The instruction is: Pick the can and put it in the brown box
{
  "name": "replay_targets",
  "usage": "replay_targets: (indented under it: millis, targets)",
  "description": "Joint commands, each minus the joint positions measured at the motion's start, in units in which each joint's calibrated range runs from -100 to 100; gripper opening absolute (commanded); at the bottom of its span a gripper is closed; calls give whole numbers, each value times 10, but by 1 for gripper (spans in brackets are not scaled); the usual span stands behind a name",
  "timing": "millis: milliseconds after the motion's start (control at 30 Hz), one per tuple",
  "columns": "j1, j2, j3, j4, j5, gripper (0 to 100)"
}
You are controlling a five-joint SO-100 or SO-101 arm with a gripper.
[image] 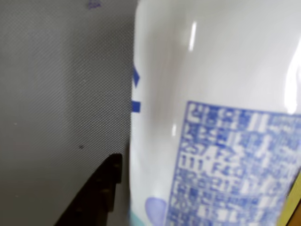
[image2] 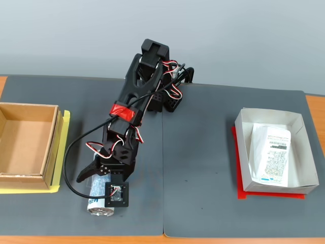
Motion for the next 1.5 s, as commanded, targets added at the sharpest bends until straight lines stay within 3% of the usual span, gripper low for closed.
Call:
replay_targets:
  millis: [0, 367, 533, 733, 1300, 1467]
  targets:
    - [11, -1, -5, -5, 2, 44]
    - [19, -1, 5, -6, 2, 42]
    - [19, -1, 5, -6, 2, 21]
    - [18, -1, 5, -6, 2, 10]
    - [21, -70, -52, 4, 3, 7]
    - [26, -122, -84, 4, 55, 7]
